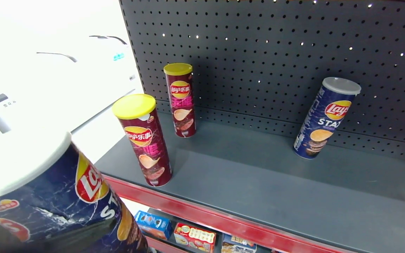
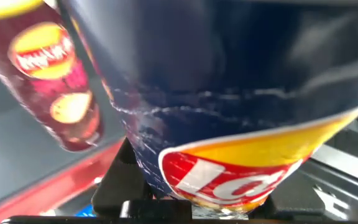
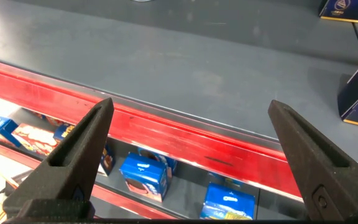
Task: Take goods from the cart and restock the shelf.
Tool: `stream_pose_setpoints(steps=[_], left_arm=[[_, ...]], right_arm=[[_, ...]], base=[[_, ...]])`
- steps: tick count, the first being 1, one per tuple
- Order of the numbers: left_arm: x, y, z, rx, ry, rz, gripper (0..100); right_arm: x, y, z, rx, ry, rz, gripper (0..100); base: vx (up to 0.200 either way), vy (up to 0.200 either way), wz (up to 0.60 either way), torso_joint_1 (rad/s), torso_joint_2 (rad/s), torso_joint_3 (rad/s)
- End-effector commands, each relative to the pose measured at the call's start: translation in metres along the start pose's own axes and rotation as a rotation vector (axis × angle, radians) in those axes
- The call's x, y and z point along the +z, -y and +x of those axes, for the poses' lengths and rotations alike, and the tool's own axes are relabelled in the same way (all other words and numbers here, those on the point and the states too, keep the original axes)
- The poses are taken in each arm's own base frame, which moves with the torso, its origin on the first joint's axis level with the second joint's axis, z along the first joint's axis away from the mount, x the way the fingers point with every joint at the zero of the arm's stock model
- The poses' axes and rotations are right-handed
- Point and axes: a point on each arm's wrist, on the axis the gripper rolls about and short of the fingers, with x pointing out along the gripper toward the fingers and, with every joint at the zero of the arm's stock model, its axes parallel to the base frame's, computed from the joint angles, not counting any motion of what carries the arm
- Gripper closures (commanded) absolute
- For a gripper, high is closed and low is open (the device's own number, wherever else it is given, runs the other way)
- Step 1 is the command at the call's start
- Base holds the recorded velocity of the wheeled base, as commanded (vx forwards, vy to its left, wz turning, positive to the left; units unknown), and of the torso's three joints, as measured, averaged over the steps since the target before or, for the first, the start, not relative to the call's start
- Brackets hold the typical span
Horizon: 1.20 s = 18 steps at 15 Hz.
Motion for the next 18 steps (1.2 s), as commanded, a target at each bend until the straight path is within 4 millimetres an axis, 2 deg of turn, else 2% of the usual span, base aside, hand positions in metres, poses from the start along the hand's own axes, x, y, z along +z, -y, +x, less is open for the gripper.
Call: stream_pose_setpoints(steps=[1, 4, 8, 11, 15, 18], left_arm=[[-0.010, 0.002, 0.007, -0.039, -0.046, -0.019, 100], [-0.019, 0.003, 0.019, -0.083, -0.103, -0.037, 100], [-0.004, -0.001, 0.047, -0.123, -0.113, -0.028, 100], [0.011, -0.010, 0.069, -0.087, -0.107, -0.024, 100], [0.007, -0.016, 0.083, -0.088, -0.135, -0.032, 100], [0.014, -0.022, 0.094, -0.075, -0.117, -0.028, 100]], right_arm=[[0.000, 0.000, 0.000, 0.001, -0.001, 0.000, 0], [0.000, 0.000, 0.000, 0.001, -0.001, 0.000, 0], [0.000, 0.000, 0.000, 0.001, -0.001, 0.000, 0], [0.000, 0.000, 0.000, 0.001, -0.001, 0.000, 0], [0.000, 0.000, 0.000, 0.001, -0.001, 0.000, 0], [0.000, 0.000, 0.000, 0.001, -0.003, -0.002, 0]], base=[[0.000, 0.000, 0.00, 0.000, 0.00, 0.000], [0.000, 0.000, 0.00, 0.000, 0.00, 0.000], [0.000, 0.000, 0.00, 0.000, 0.00, 0.000], [0.000, 0.000, 0.00, 0.000, 0.00, 0.000], [0.000, 0.000, 0.00, 0.000, 0.00, 0.000], [0.000, 0.000, 0.00, 0.000, 0.00, 0.000]])
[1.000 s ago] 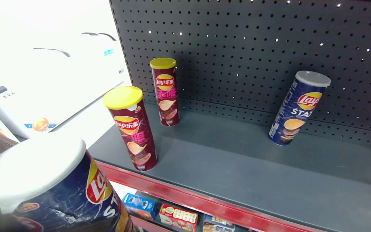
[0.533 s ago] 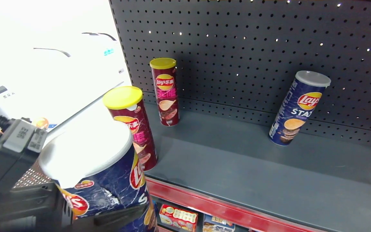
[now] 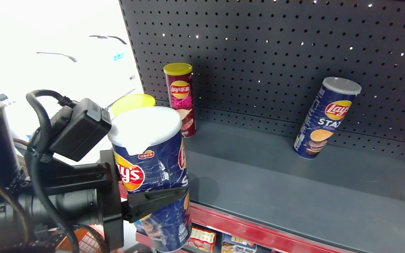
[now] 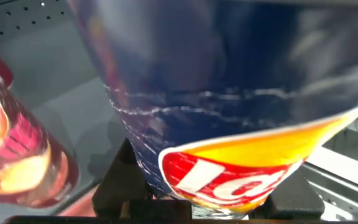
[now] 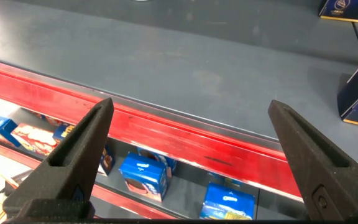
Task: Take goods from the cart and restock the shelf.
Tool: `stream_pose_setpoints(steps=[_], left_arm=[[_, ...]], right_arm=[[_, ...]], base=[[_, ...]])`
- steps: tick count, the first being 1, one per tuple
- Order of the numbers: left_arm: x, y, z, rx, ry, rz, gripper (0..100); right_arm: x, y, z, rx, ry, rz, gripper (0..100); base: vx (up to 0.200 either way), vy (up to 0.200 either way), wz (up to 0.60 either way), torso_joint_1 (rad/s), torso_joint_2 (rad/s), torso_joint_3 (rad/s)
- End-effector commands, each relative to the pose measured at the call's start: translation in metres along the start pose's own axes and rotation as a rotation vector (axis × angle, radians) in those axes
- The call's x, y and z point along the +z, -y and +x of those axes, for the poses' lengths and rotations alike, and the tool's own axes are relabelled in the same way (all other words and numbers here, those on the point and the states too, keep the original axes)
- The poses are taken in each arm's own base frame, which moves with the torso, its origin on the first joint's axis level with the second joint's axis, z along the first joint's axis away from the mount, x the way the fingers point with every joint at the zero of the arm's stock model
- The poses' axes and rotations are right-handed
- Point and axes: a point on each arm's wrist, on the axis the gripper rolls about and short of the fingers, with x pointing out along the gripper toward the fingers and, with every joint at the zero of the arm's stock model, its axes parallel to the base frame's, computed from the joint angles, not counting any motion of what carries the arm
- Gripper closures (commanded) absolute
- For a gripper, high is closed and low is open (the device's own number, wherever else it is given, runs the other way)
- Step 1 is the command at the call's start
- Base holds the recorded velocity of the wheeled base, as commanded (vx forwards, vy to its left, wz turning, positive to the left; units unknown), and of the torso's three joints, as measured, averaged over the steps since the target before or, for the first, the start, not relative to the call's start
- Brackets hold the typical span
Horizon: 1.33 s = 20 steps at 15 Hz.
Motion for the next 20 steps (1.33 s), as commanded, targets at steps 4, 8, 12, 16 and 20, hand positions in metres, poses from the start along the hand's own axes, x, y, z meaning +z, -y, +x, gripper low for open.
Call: stream_pose_setpoints(steps=[4, 8, 12, 16, 20], left_arm=[[-0.001, -0.007, 0.013, 0.001, -0.024, -0.011, 100], [0.006, -0.014, 0.028, 0.002, -0.021, -0.008, 100], [0.015, -0.019, 0.039, 0.002, -0.010, 0.046, 100], [0.014, -0.019, 0.040, -0.001, -0.014, 0.079, 100], [0.016, -0.019, 0.040, -0.001, -0.007, 0.083, 100]], right_arm=[[0.000, 0.000, 0.000, 0.001, -0.001, 0.000, 0], [0.000, 0.000, 0.000, 0.001, -0.001, 0.000, 0], [0.000, 0.000, 0.000, 0.001, -0.002, 0.000, 0], [0.000, 0.000, 0.000, 0.001, -0.001, 0.000, 0], [0.000, 0.000, 0.000, 0.001, -0.001, 0.000, 0]], base=[[0.000, 0.000, 0.00, 0.000, 0.00, 0.000], [0.000, 0.000, 0.00, 0.000, 0.00, 0.000], [0.000, 0.000, 0.00, 0.000, 0.00, 0.000], [0.000, 0.000, 0.00, 0.000, 0.00, 0.000], [0.000, 0.000, 0.00, 0.000, 0.00, 0.000]])
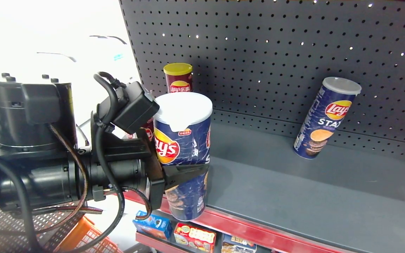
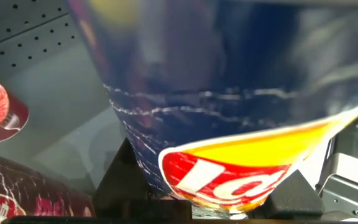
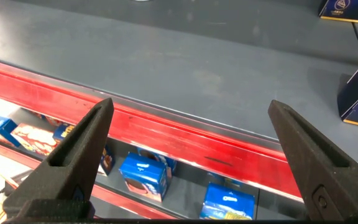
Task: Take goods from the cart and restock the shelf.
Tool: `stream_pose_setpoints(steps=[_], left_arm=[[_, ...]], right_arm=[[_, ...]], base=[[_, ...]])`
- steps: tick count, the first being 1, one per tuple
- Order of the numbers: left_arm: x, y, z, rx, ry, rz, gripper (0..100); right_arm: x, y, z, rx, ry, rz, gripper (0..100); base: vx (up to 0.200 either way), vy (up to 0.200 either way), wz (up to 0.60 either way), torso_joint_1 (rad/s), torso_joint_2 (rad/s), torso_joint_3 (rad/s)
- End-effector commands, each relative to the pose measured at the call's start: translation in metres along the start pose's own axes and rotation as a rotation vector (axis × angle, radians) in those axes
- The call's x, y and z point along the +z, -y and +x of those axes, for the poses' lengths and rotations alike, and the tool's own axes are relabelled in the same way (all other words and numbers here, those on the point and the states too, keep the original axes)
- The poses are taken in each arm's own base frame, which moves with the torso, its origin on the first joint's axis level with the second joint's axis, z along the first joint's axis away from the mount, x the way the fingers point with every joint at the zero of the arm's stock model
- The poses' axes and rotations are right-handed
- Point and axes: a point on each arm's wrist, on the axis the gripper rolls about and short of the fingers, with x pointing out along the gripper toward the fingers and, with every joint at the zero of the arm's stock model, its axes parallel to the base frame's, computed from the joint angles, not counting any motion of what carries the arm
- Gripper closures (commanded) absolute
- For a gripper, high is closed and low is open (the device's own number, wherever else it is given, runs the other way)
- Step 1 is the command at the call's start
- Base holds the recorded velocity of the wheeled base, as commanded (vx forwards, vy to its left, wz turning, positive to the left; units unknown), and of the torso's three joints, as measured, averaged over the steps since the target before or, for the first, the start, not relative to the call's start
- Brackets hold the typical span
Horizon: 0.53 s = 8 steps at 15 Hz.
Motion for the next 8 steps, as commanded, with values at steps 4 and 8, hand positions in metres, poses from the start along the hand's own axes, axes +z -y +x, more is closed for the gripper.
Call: stream_pose_setpoints(steps=[4, 8], left_arm=[[0.0025, 0.0000, 0.0002, -0.002, 0.010, 0.004, 100], [0.0023, -0.0003, 0.0010, -0.002, 0.008, 0.004, 100]], right_arm=[[0.0000, 0.0000, 0.0001, 0.001, -0.001, 0.000, 0], [-0.0001, 0.0000, 0.0001, 0.001, -0.002, 0.000, 0]], base=[[0.000, 0.000, 0.00, 0.000, 0.00, 0.000], [0.000, 0.000, -0.60, 0.002, 0.00, 0.002]])
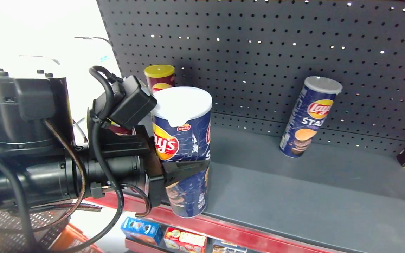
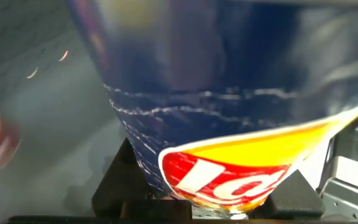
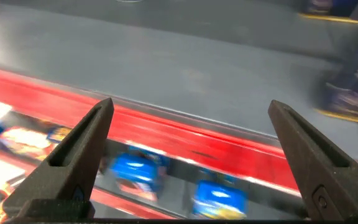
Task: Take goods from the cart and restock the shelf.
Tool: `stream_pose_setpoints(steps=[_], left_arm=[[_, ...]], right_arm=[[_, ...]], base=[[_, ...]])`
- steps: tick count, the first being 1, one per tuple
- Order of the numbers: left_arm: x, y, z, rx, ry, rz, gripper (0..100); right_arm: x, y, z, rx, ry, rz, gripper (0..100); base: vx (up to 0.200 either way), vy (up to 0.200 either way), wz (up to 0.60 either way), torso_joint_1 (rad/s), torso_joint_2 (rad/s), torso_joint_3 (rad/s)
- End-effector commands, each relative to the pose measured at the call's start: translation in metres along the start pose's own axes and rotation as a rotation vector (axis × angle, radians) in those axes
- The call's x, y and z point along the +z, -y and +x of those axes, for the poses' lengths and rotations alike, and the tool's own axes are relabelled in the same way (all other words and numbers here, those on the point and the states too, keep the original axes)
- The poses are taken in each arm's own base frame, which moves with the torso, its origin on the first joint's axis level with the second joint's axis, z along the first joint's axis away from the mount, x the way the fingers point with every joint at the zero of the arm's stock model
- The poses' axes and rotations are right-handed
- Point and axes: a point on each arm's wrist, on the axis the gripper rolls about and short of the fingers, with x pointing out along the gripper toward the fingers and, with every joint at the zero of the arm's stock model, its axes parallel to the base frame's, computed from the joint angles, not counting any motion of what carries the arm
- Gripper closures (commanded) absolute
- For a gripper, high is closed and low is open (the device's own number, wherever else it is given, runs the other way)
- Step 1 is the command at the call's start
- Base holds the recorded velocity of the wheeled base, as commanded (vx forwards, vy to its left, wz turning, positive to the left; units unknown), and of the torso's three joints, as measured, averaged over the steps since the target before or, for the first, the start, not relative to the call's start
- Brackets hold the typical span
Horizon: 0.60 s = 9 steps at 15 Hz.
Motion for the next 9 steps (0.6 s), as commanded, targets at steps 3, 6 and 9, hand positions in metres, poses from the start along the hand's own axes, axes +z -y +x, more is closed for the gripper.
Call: stream_pose_setpoints(steps=[3, 6, 9], left_arm=[[-0.0011, 0.0001, 0.0005, -0.001, -0.005, -0.002, 100], [-0.0007, 0.0000, 0.0005, -0.001, -0.003, -0.001, 100], [-0.0009, -0.0005, -0.0002, 0.002, -0.003, -0.002, 100]], right_arm=[[-0.0001, 0.0000, 0.0001, 0.001, -0.002, 0.000, 0], [0.0000, 0.0000, 0.0001, 0.001, -0.001, 0.000, 0], [-0.0001, 0.0000, 0.0001, 0.001, -0.002, 0.001, 0]], base=[[0.000, 0.000, -0.60, 0.009, 0.01, -0.001], [0.000, 0.000, -0.40, 0.000, 0.00, 0.000], [0.000, 0.000, 0.00, 0.000, 0.00, 0.000]])
